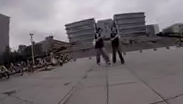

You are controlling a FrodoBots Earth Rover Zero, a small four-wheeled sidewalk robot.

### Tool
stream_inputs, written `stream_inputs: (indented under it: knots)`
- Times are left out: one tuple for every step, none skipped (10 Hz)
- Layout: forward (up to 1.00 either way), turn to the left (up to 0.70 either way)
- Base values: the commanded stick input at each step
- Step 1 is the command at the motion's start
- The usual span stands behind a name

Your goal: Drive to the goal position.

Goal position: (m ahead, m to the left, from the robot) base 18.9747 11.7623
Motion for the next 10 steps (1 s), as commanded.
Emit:
stream_inputs:
  knots:
    - [0.7,0.02]
    - [0.7,0.02]
    - [0.7,0.02]
    - [0.7,0.02]
    - [0.7,0.02]
    - [0.7,0.02]
    - [0.7,0.02]
    - [0.7,0.02]
    - [0.7,0.02]
    - [0.7,0.02]
